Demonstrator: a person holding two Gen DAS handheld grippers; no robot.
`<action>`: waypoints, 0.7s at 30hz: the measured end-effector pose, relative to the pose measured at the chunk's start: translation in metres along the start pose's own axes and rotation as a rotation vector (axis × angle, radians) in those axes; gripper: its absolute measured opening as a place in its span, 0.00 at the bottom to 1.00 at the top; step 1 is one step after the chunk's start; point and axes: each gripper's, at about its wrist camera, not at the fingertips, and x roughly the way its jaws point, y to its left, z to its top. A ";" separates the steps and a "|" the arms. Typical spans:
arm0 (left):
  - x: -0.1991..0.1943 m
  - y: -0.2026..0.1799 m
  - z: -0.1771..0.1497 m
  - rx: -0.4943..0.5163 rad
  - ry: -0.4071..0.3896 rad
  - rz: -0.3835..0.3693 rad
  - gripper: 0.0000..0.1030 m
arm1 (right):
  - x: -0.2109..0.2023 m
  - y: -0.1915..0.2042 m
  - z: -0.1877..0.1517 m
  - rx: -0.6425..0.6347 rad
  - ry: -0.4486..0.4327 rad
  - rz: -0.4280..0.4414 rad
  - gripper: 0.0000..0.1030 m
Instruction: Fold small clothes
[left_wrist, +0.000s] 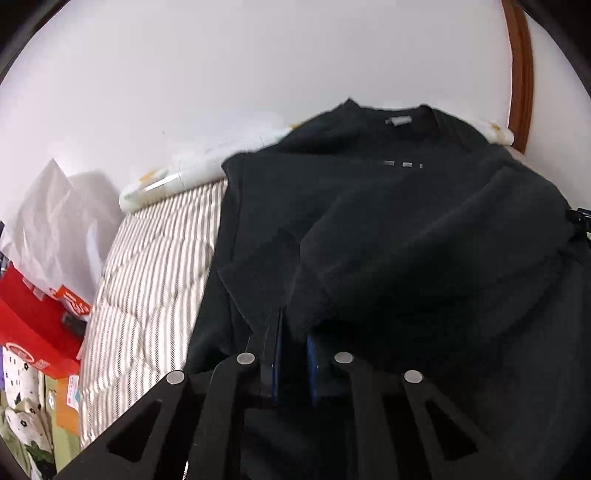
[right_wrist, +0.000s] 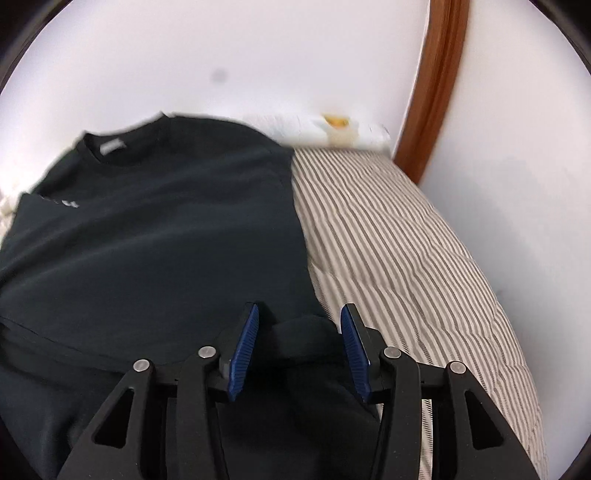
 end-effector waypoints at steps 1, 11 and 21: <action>0.000 0.000 -0.001 -0.013 0.004 -0.002 0.16 | -0.003 -0.001 -0.001 -0.012 -0.001 0.005 0.45; -0.041 0.021 -0.032 -0.184 0.029 -0.125 0.39 | -0.063 -0.038 -0.040 -0.003 -0.043 0.047 0.50; -0.086 0.032 -0.104 -0.264 0.072 -0.105 0.48 | -0.087 -0.091 -0.121 0.136 0.059 0.238 0.51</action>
